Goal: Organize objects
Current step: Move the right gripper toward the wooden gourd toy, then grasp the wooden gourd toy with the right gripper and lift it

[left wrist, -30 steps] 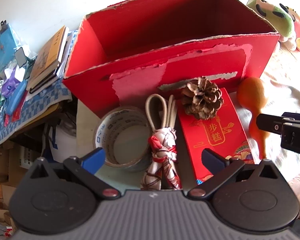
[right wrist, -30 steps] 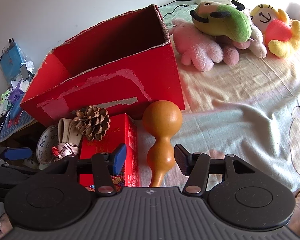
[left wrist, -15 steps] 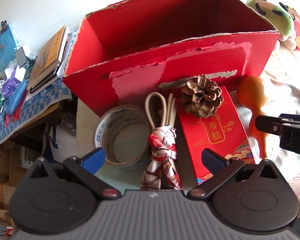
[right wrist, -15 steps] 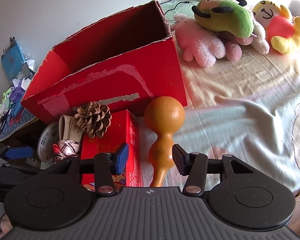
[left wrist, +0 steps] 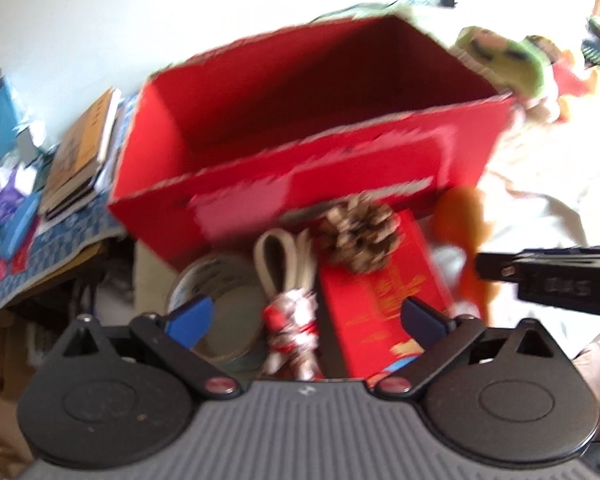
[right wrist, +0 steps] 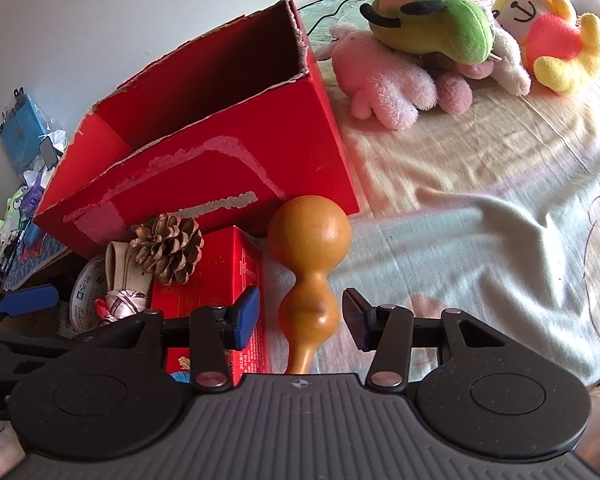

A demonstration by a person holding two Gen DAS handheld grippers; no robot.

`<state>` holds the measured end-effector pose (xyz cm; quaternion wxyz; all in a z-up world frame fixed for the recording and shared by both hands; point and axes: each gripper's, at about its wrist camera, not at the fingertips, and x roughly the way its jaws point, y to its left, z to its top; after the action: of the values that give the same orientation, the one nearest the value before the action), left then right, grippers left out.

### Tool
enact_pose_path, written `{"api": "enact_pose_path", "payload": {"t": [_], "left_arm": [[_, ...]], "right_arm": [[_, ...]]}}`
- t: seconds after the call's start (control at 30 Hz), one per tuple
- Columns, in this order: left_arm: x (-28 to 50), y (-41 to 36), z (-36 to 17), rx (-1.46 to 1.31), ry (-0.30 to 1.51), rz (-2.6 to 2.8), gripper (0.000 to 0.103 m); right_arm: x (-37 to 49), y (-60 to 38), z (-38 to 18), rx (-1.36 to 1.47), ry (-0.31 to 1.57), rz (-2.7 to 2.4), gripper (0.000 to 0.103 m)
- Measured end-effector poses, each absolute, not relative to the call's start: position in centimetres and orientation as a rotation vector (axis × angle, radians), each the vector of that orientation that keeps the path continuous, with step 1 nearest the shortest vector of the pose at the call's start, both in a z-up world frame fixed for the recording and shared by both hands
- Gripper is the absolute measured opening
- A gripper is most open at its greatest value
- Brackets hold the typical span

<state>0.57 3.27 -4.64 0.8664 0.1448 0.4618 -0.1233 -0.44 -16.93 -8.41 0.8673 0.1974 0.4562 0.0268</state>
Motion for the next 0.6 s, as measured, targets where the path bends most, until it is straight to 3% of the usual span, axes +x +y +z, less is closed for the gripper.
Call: {"api": "enact_pose_path", "payload": {"t": [0.23, 0.43, 0.53, 0.6], "left_arm": [[0.1, 1.7, -4.0, 0.207, 0.964, -0.531, 0.086], [0.5, 0.1, -4.7, 0.093, 1.020, -0.728, 0.069], [1.0, -0.9, -5.7, 0.028, 1.080, -0.797, 0.055], [1.1, -1.8, -6.2, 0.009, 1.096, -0.824, 0.053]], "right_arm": [[0.2, -19.2, -8.8, 0.499, 0.960, 0.098, 0.039], [1.7, -20.7, -9.4, 0.592, 1.002, 0.220, 0.039], [2.5, -20.7, -10.1, 0.578, 1.041, 0.250, 0.039], [2.8, -20.7, -10.4, 0.563, 1.058, 0.267, 0.039]]}}
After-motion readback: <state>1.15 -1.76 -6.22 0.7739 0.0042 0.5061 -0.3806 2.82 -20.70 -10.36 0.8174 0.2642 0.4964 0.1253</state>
